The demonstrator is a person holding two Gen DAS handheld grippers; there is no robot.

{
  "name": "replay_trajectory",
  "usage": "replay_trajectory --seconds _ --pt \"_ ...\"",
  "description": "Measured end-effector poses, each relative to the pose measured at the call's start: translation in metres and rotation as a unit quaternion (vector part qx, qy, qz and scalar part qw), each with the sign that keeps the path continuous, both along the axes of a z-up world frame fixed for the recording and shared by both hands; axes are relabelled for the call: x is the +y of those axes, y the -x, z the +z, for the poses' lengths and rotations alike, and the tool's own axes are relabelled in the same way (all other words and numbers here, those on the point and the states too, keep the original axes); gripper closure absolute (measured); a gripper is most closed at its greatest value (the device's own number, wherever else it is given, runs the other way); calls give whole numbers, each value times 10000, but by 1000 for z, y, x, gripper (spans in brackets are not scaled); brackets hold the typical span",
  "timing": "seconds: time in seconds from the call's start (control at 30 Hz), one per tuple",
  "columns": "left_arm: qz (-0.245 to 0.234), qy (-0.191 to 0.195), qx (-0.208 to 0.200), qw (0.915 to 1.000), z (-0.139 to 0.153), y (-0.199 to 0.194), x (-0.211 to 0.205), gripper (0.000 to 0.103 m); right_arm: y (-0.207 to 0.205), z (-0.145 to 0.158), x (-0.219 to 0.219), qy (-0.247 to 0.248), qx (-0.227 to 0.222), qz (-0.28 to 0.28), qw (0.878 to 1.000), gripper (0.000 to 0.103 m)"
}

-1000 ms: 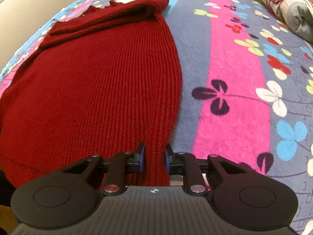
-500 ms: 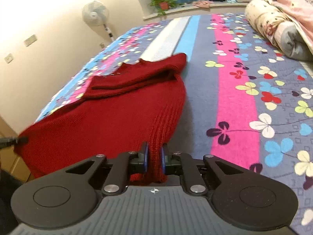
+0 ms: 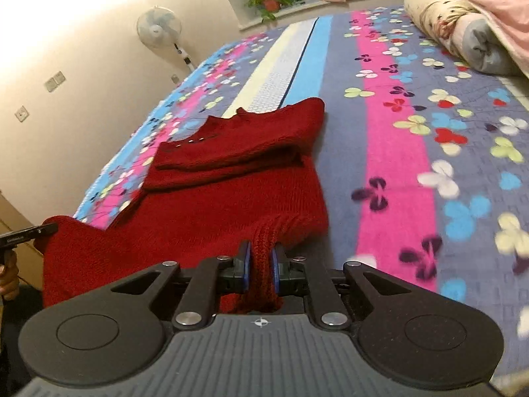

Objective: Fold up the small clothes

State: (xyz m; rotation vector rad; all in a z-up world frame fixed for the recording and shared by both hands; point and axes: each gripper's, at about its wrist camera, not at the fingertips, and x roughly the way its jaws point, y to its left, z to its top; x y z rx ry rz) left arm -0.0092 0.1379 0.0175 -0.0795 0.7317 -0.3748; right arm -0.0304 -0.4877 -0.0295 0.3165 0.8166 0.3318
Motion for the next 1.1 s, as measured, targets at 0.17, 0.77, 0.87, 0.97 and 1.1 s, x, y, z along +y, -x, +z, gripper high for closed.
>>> replay_trajectory --seconds 0.17,0.77,0.87,0.97,1.1 --pt "355 4 74 9993 -17 -93 -9 93 -99 -16 5 176 -95 -182 9996 90" --pt "1314 885 970 9826 -72 -164 30 75 -163 -76 -14 277 0 -1532 9878 66" --pt "1556 743 506 9837 -57 -154 39 50 -158 -78 -26 105 35 -1584 9873 63" --pt "1695 1022 473 9791 -52 -150 55 48 -159 -81 -17 110 106 -1254 9920 62" --pt "1677 987 651 9787 -55 -152 64 29 -164 -88 4 339 256 -713 9965 46"
